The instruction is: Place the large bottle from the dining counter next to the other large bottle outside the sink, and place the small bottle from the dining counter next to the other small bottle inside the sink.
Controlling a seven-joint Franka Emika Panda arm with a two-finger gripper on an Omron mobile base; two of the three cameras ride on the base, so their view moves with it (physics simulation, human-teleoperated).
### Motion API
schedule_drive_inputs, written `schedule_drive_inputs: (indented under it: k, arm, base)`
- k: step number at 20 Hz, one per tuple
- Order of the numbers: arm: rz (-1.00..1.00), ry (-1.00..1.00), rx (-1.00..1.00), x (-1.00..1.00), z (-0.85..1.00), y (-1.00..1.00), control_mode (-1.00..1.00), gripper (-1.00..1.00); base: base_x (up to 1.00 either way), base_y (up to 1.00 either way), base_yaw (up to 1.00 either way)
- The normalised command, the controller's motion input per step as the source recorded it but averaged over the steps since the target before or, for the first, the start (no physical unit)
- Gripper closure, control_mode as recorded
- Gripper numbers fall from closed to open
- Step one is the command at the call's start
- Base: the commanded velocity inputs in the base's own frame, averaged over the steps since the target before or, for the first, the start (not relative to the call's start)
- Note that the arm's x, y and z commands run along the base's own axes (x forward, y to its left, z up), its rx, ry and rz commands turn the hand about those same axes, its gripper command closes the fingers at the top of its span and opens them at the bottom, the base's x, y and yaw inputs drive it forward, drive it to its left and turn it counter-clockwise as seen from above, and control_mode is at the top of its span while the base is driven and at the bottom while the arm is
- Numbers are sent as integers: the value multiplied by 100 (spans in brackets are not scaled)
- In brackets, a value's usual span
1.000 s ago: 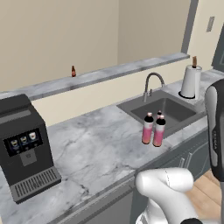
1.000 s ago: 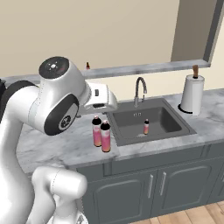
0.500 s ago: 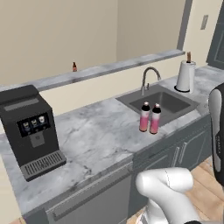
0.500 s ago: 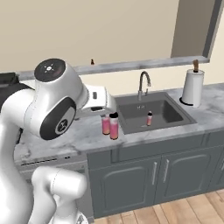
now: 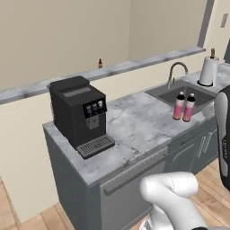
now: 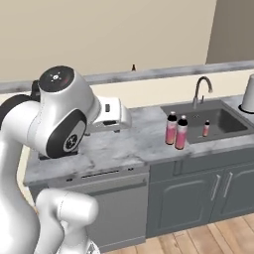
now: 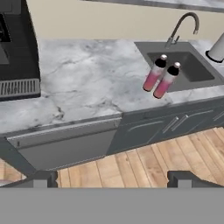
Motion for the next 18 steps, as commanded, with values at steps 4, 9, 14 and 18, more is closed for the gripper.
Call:
schedule_drive_inputs:
  k: [4,9,14,18]
  arm:
    - [0,0,0,0,0,0,100,-100]
    - [0,0,0,0,0,0,100,-100]
    - [0,0,0,0,0,0,100,-100]
    - [0,0,0,0,0,0,100,-100]
  base:
    - [-37,100,-2]
    - [-37,100,-1]
    - [-26,100,-2]
    - [-12,100,-2]
